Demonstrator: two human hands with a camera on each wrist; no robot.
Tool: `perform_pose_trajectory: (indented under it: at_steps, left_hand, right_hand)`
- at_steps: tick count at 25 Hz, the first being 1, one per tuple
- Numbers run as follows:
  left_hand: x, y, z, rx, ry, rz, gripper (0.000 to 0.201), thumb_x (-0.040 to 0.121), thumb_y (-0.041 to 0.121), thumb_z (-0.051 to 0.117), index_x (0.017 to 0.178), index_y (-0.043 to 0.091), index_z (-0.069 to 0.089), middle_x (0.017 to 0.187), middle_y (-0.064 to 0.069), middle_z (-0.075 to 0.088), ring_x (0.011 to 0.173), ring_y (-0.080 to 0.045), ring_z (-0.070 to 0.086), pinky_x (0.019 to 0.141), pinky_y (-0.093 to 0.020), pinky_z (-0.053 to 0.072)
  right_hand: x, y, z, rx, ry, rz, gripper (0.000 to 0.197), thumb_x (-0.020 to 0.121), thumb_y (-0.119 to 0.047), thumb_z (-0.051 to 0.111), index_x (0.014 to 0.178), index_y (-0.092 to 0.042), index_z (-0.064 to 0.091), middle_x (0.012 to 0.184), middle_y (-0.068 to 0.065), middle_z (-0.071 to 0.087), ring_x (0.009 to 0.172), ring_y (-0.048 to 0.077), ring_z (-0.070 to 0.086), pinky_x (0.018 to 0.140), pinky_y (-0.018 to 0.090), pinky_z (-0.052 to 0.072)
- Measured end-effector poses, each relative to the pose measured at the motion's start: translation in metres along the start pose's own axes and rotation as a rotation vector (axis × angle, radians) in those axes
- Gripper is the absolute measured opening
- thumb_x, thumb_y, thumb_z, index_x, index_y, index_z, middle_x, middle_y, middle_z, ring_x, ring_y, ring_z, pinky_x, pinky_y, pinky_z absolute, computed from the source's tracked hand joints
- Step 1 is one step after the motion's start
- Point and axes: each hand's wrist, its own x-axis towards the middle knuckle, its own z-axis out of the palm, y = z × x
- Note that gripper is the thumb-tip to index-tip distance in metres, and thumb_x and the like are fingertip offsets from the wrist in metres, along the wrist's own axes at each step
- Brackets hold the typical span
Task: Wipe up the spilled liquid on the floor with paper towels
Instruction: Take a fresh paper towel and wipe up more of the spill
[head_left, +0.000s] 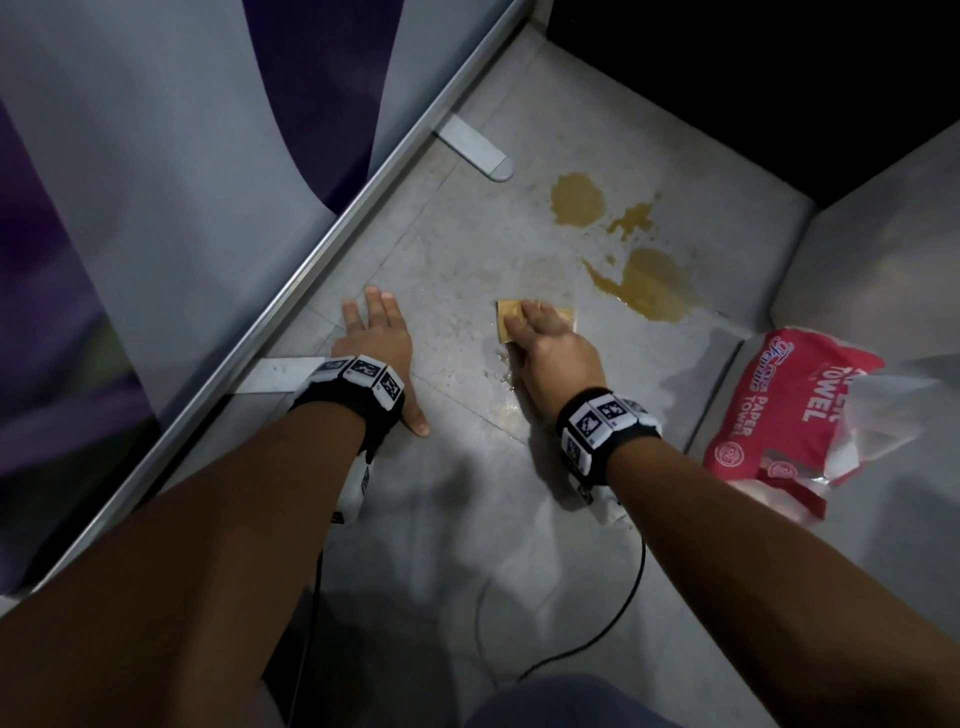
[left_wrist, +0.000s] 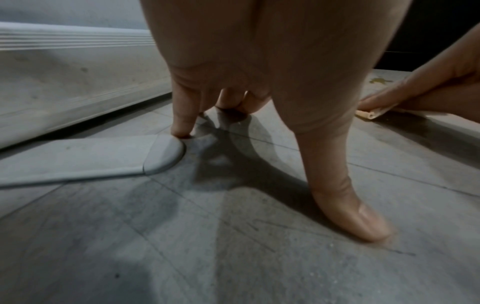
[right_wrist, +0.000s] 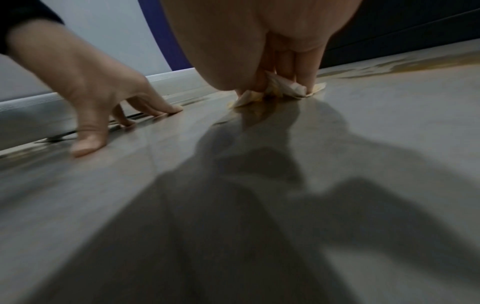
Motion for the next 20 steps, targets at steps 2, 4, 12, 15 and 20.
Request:
perform_pose_trajectory:
  at_steps: [2, 4, 12, 15, 20]
  left_hand:
    - [0.001, -0.001, 0.0, -0.003, -0.005, 0.003, 0.176, 0.033, 0.058, 0.094, 0.148, 0.002, -0.027, 0.158, -0.016, -0.03, 0.146, -0.044, -0.017, 0.117, -0.056, 0.024]
    - [0.002, -0.001, 0.0, -0.004, -0.012, 0.006, 0.177, 0.032, 0.058, 0.094, 0.148, 0.002, -0.027, 0.157, -0.016, -0.03, 0.146, -0.044, -0.018, 0.117, -0.055, 0.023]
    - [-0.001, -0.005, 0.002, -0.025, 0.013, 0.031, 0.177, 0.03, 0.06, 0.093, 0.15, 0.004, -0.025, 0.159, -0.015, -0.028, 0.147, -0.042, -0.017, 0.119, -0.056, 0.018]
    - [-0.003, -0.007, 0.005, -0.031, 0.027, 0.035, 0.176, 0.031, 0.062, 0.092, 0.15, 0.005, -0.024, 0.16, -0.014, -0.025, 0.147, -0.041, -0.017, 0.12, -0.055, 0.015]
    - [-0.001, -0.007, 0.007, -0.027, 0.033, 0.04, 0.174, 0.033, 0.064, 0.091, 0.15, 0.006, -0.025, 0.16, -0.015, -0.026, 0.147, -0.041, -0.017, 0.121, -0.053, 0.013]
  right_hand:
    - [-0.014, -0.009, 0.007, -0.029, -0.029, -0.017, 0.043, 0.09, -0.011, 0.067, 0.133, -0.013, 0.063, 0.143, 0.016, 0.055, 0.133, 0.038, 0.052, 0.09, 0.049, 0.055]
    - [-0.025, -0.015, 0.007, -0.038, -0.037, -0.026, 0.044, 0.084, -0.012, 0.074, 0.127, -0.012, 0.066, 0.137, 0.016, 0.061, 0.126, 0.038, 0.058, 0.084, 0.048, 0.058]
    - [-0.05, -0.038, -0.027, -0.047, -0.257, -0.018, 0.038, 0.097, -0.024, 0.052, 0.133, -0.014, 0.058, 0.152, 0.008, 0.045, 0.14, 0.029, 0.042, 0.097, 0.043, 0.05]
    - [-0.064, -0.042, -0.025, 0.037, -0.281, -0.01, 0.045, 0.099, -0.023, 0.047, 0.142, -0.012, 0.049, 0.157, 0.012, 0.038, 0.147, 0.032, 0.031, 0.11, 0.046, 0.043]
    - [-0.068, -0.045, -0.025, 0.207, 0.117, 0.06, 0.039, 0.085, -0.011, 0.059, 0.123, -0.012, 0.065, 0.128, 0.012, 0.061, 0.114, 0.034, 0.056, 0.09, 0.045, 0.053]
